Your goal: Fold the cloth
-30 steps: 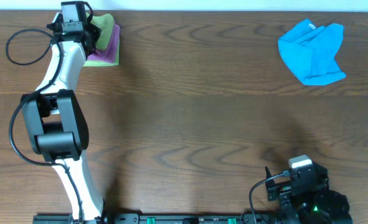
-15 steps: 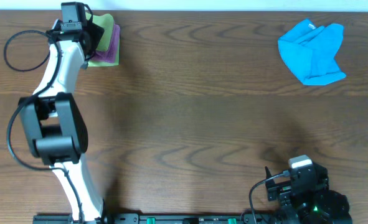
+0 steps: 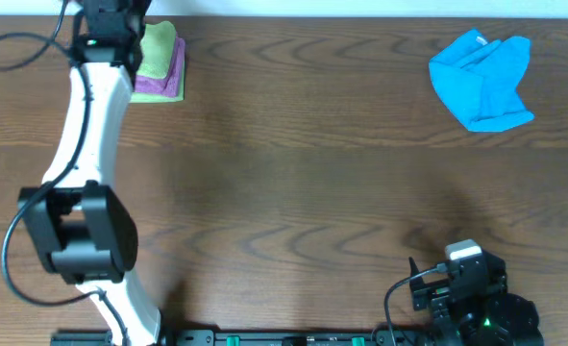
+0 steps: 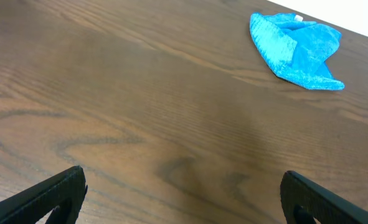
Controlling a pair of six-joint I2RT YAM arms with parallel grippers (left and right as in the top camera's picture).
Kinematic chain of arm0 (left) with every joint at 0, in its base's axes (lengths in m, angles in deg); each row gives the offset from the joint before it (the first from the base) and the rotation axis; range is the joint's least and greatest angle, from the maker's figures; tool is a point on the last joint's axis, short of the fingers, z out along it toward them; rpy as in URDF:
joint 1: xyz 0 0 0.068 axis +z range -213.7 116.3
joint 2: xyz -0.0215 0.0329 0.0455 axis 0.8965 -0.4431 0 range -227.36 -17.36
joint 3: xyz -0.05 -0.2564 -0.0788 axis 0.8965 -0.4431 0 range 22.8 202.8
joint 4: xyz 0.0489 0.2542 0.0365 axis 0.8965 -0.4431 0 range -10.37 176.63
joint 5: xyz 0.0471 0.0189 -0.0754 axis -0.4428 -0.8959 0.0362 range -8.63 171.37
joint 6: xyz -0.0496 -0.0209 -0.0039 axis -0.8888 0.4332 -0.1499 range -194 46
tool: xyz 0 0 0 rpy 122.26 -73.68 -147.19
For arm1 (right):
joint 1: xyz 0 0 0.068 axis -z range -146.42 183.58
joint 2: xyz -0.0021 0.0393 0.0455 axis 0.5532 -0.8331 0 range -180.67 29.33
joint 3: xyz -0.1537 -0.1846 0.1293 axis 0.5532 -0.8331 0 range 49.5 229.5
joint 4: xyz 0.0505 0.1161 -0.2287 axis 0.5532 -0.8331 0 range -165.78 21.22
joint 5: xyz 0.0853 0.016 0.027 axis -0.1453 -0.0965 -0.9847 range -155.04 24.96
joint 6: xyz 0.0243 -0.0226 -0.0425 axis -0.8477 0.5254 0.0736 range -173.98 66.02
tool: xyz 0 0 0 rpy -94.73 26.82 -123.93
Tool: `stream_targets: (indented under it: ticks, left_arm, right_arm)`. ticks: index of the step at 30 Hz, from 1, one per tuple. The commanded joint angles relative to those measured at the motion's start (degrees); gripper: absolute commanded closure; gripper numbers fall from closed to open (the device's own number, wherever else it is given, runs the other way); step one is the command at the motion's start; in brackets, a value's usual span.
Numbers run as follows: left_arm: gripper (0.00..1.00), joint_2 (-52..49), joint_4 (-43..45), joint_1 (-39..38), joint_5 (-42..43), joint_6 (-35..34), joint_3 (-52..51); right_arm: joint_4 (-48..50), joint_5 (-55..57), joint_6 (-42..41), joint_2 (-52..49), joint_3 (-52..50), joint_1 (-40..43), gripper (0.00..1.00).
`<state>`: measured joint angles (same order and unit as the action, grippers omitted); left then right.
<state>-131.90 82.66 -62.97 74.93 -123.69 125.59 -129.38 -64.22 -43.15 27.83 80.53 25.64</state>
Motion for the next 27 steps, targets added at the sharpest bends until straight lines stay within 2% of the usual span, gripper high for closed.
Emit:
stream_targets:
  ticks: [1, 5, 9, 14, 18, 22, 24, 27]
  left_arm:
    - [0.05, -6.73, 2.14, 1.84, 0.13, -2.58, 0.13]
    - [0.05, -12.85, 2.49, 3.48, 0.20, -9.07, 0.13]
    - [0.05, -16.59, 2.60, 4.15, 2.80, -12.57, 0.13]
    - [0.05, -16.90, -2.05, 3.93, 5.40, -12.50, 0.13]
    - [0.05, -16.41, 1.01, 3.85, 6.10, -12.55, 0.13]
    - [0.05, -12.50, 2.49, 4.22, 3.52, -11.04, 0.13]
    - [0.05, -9.51, 2.19, 4.94, 2.80, -8.09, 0.13]
    - [0.05, -5.33, -1.70, 6.29, 3.04, -7.04, 0.13]
  right_arm:
    - [-0.09, -0.22, 0.39, 0.09, -0.09, 0.15, 0.01]
    - [-0.09, -0.22, 0.39, 0.09, -0.09, 0.15, 0.01]
    - [-0.09, -0.22, 0.39, 0.09, -0.09, 0.15, 0.01]
    - [-0.09, -0.22, 0.39, 0.09, -0.09, 0.15, 0.01]
    - [-0.09, -0.22, 0.39, 0.09, -0.09, 0.15, 0.01]
    - [-0.09, -0.22, 0.39, 0.09, -0.09, 0.15, 0.01]
    - [-0.09, -0.22, 0.39, 0.09, -0.09, 0.15, 0.01]
    - [-0.09, -0.22, 0.39, 0.09, -0.09, 0.15, 0.01]
